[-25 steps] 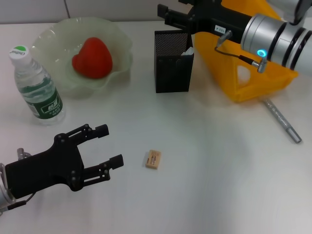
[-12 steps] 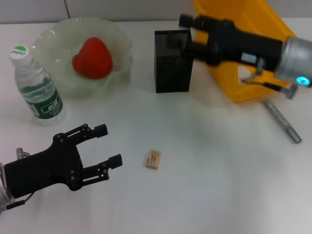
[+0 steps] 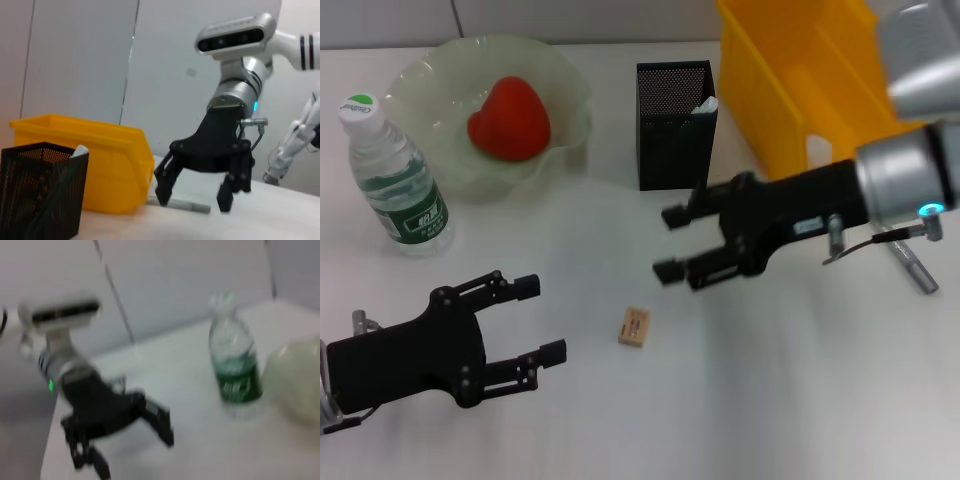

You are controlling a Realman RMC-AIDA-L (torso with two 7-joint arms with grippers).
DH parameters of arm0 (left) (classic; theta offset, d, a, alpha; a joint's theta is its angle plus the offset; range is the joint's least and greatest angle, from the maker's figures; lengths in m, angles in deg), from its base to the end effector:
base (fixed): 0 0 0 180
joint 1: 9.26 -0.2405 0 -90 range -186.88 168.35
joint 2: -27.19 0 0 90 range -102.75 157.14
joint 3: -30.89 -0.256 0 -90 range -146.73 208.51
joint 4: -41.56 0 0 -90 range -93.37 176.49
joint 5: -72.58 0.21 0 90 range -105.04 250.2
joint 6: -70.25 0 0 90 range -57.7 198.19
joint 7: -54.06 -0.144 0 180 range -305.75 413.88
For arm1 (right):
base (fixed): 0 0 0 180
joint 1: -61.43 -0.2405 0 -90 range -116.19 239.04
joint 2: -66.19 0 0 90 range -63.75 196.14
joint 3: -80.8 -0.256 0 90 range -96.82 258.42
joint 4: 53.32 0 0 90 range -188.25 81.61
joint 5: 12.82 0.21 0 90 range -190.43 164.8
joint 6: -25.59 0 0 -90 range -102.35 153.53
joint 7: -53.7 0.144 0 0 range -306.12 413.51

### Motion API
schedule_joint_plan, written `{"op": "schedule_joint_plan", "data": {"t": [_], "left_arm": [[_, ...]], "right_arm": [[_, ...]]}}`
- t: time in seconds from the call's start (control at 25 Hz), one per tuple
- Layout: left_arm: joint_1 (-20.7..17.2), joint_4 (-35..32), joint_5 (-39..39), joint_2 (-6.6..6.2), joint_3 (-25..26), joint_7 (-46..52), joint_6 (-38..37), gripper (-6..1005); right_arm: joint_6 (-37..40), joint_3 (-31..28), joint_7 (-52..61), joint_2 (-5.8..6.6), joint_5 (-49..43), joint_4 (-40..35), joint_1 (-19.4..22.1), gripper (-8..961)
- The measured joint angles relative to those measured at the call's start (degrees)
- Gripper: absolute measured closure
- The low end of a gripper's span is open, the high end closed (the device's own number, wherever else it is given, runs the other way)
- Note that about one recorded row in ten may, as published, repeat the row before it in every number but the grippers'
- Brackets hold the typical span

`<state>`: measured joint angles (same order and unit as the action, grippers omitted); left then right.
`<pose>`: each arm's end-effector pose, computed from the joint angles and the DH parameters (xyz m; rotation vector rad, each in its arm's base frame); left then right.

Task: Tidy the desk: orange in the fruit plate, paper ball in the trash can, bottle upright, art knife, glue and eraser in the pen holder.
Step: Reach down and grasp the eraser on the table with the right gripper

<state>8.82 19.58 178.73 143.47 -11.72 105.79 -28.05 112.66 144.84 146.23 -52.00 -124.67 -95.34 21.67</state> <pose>-0.3135 0.2326 -0.0177 -2.6950 -0.4542 -0.9179 0.1822 0.3513 -0.0386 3.0635 -0.4495 -0.4221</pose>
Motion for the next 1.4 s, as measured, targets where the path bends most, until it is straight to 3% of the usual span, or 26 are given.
{"op": "schedule_joint_plan", "data": {"t": [0.08, 0.16, 0.28, 0.48, 0.88, 1.4], "left_arm": [[0.03, -0.45, 0.68, -0.11, -0.01, 0.03, 0.02, 197], [0.06, -0.59, 0.95, -0.15, -0.02, 0.0, 0.02, 197], [-0.12, -0.98, 1.82, -0.34, -0.02, -1.2, 0.05, 197], [-0.05, -1.01, 1.85, -0.29, -0.02, -1.26, 0.05, 197], [0.1, -1.13, 1.88, 0.13, 0.16, -1.28, 0.04, 197], [0.03, -1.14, 1.75, 0.18, 0.43, -1.27, -0.34, 197]], "right_arm": [[-0.17, 1.64, 1.52, -0.94, -5.8, 0.27, -2.97, 196], [-0.5, 2.81, 1.95, -1.03, -6.59, 0.44, -3.57, 196], [-3.28, 9.48, 3.87, -1.11, -7.13, 0.69, -5.38, 196], [-6.19, 16.52, 4.19, -1.26, -6.87, 0.22, -5.83, 197], [-13.59, 25.07, 3.27, -1.51, -3.32, -0.13, -5.56, 199], [-20.05, 32.09, 3.33, -1.6, -1.4, -0.26, -5.67, 203]]}}
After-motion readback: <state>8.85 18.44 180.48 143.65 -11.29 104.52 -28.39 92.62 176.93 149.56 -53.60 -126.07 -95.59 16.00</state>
